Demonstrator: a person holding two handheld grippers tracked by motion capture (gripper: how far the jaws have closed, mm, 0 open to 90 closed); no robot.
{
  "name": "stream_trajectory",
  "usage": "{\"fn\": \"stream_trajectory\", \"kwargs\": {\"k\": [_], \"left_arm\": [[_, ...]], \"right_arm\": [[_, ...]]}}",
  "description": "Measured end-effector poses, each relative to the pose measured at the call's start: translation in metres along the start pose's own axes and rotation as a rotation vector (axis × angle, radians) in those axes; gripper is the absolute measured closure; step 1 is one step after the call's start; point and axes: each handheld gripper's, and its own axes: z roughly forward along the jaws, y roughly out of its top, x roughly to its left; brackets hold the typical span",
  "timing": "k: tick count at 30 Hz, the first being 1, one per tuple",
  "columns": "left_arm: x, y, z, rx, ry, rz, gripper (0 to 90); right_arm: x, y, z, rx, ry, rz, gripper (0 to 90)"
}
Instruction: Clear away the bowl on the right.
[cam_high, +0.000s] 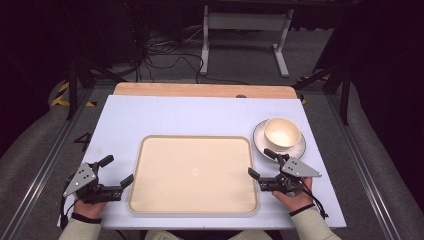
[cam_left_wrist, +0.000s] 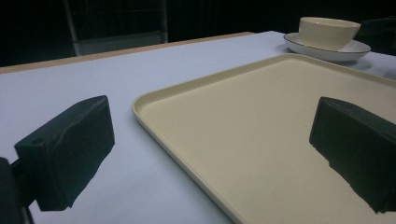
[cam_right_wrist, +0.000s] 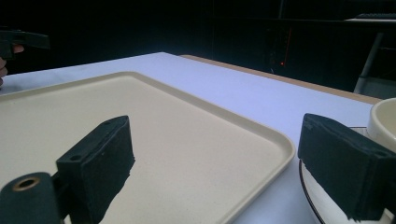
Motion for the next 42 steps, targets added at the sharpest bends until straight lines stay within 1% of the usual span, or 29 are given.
{"fn": "stream_trajectory", "kwargs": {"k": [21, 23, 27, 31, 34, 36, 39, 42], "left_arm": [[-0.001, 0.0, 0.0, -0.008, 0.0, -0.003, 0.6], [-0.001, 0.0, 0.0, -0.009, 0.001, -0.003, 0.6], [-0.001, 0.0, 0.0, -0.007, 0.002, -0.003, 0.6], [-0.001, 0.0, 0.0, -0.004, 0.001, -0.003, 0.6], [-0.001, 0.0, 0.0, -0.006, 0.002, -0.003, 0.6], [-0.001, 0.0, 0.0, -0.006, 0.002, -0.003, 0.6], [-0.001, 0.0, 0.0, -0.007, 0.002, -0.003, 0.6], [-0.001, 0.0, 0.0, -0.007, 0.002, -0.003, 0.6]], "right_arm": [[0.0, 0.0, 0.0, 0.001, 0.004, 0.002, 11.4], [-0.001, 0.0, 0.001, 0.001, 0.009, 0.006, 11.5], [-0.003, 0.001, 0.001, 0.007, 0.003, 0.029, 10.8], [-0.003, 0.001, 0.001, 0.017, -0.002, 0.03, 11.7], [-0.002, 0.003, 0.003, 0.05, -0.015, 0.027, 11.8], [-0.001, 0.006, 0.002, 0.051, -0.013, 0.022, 13.1], [0.0, 0.013, 0.001, 0.031, -0.008, 0.026, 13.5], [0.002, 0.017, 0.0, 0.022, -0.004, 0.027, 13.6]]}}
